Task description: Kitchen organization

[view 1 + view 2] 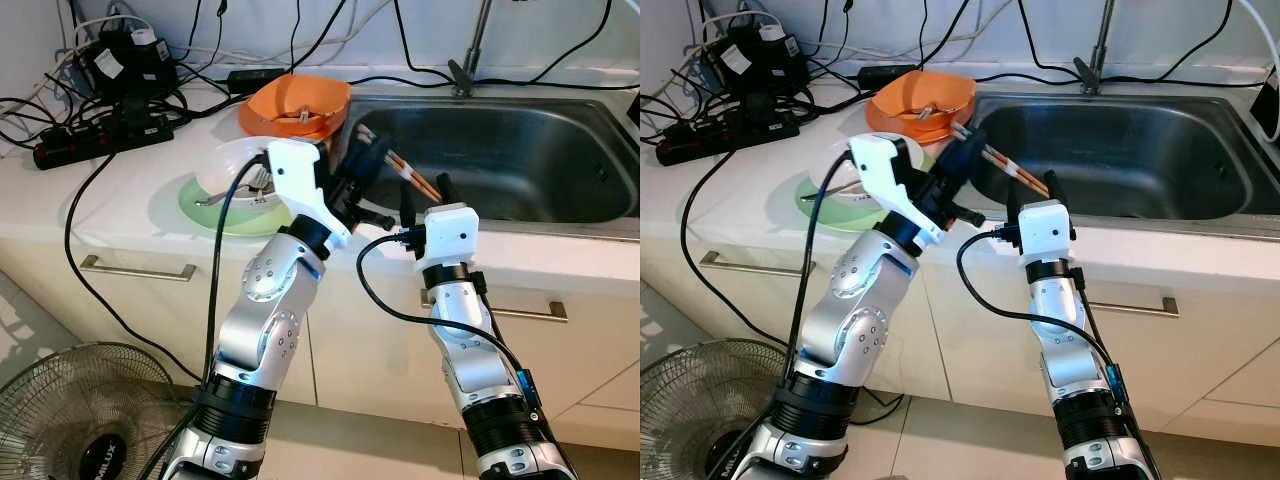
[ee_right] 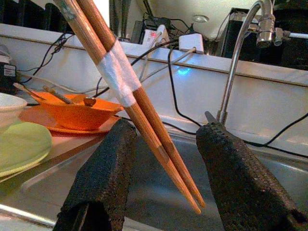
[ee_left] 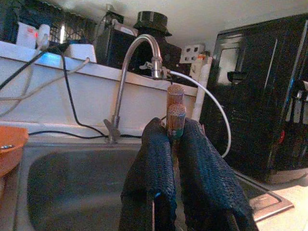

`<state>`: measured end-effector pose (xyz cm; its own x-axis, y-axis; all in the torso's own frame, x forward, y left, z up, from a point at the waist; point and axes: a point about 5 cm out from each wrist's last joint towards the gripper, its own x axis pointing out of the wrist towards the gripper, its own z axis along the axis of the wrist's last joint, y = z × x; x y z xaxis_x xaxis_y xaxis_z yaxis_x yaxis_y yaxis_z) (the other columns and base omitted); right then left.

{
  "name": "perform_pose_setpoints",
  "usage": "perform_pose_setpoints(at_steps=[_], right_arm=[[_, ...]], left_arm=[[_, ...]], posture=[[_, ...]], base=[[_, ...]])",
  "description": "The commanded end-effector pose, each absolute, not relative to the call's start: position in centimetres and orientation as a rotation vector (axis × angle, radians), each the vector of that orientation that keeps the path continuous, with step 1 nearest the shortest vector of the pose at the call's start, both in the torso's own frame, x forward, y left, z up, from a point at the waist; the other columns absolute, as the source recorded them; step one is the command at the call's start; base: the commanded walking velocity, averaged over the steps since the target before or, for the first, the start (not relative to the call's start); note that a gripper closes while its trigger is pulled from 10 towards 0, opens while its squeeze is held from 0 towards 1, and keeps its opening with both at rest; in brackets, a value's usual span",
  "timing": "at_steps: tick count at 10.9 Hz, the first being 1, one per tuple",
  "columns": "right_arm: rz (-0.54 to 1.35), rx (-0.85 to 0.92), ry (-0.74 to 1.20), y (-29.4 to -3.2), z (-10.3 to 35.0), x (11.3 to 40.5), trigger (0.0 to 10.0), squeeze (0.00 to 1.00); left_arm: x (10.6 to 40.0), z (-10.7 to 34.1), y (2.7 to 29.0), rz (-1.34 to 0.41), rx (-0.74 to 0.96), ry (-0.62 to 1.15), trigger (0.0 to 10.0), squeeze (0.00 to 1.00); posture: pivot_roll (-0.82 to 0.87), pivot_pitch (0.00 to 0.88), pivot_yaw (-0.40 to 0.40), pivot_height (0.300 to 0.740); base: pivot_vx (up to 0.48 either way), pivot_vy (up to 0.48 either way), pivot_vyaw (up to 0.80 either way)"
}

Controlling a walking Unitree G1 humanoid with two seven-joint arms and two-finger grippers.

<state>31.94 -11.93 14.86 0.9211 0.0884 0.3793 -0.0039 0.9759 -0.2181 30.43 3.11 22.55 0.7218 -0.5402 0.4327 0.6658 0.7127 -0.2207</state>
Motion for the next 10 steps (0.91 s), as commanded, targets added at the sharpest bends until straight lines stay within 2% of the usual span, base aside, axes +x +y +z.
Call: perform_pose_setpoints(at_steps=[1,5,6,7,10], right_arm=[[0.053,-0.222,-0.409,-11.55,15.02,32.04,10.0,0.0],[0.043,-0.206,-0.388,-11.57,14.81,32.37,10.0,0.0],[0.045,-0.2,-0.382,-11.52,14.77,32.42,1.0,0.0],[0.047,-0.197,-0.381,-11.46,14.76,32.44,0.0,0.0],[0.05,-0.187,-0.382,-11.34,14.8,32.53,0.0,0.0]], left_arm=[[30.21,22.63,3.12,-0.707,-0.366,-0.354,10.0,0.0],[30.26,22.64,3.22,-0.709,-0.352,-0.35,10.0,0.0],[30.24,22.62,3.21,-0.711,-0.351,-0.349,10.0,0.0],[30.24,22.59,3.21,-0.713,-0.35,-0.347,10.0,0.0],[30.21,22.49,3.16,-0.722,-0.353,-0.337,10.0,0.0]], posture=[[0.04,0.0,0.102,0.74],[0.05,0.0,0.097,0.74],[0.05,0.0,0.097,0.74],[0.05,0.0,0.097,0.74],[0.05,0.0,0.096,0.74]], base=[[0.0,0.0,0.0],[0.0,0.0,0.0],[0.0,0.0,0.0],[0.0,0.0,0.0],[0.0,0.0,0.0]])
